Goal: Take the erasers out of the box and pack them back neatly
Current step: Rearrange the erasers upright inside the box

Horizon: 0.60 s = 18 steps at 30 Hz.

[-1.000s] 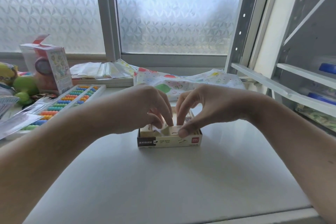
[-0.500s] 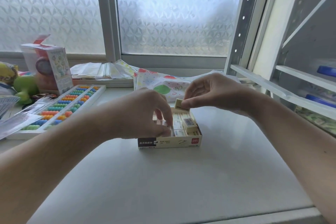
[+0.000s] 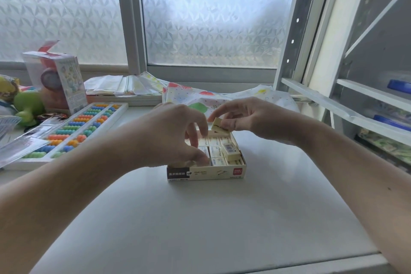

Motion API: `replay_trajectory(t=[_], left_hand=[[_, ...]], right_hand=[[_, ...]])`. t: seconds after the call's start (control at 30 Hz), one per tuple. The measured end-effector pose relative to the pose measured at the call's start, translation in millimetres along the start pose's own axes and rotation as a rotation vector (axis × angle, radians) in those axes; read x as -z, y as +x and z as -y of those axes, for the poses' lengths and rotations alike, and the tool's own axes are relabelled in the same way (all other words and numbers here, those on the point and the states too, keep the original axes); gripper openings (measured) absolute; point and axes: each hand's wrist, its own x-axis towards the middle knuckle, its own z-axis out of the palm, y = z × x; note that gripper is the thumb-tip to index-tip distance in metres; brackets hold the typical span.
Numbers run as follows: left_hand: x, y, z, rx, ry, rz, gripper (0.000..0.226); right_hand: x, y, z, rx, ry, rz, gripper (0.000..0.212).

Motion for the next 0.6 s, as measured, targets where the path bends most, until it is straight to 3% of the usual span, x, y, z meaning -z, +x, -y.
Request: replay_trajectory(t=[0.17, 0.47, 0.6], left_hand=[[-0.4, 0.1, 1.0, -0.026, 0.159, -0.040, 0.039], [-7.0, -0.4, -1.3, -0.038, 0.071, -0.037, 0.043], [-3.9, 1.0, -5.3, -0.046, -0.001, -0.181, 0.045]], right_hand=[[1.3, 1.0, -0.2, -0.010, 0.089, -0.032, 0.012], [0.1, 1.2, 1.0, 0.028, 0.114, -0.079, 0.018], [-1.3, 0.2, 5.4, 0.081, 0.189, -0.112, 0.015]])
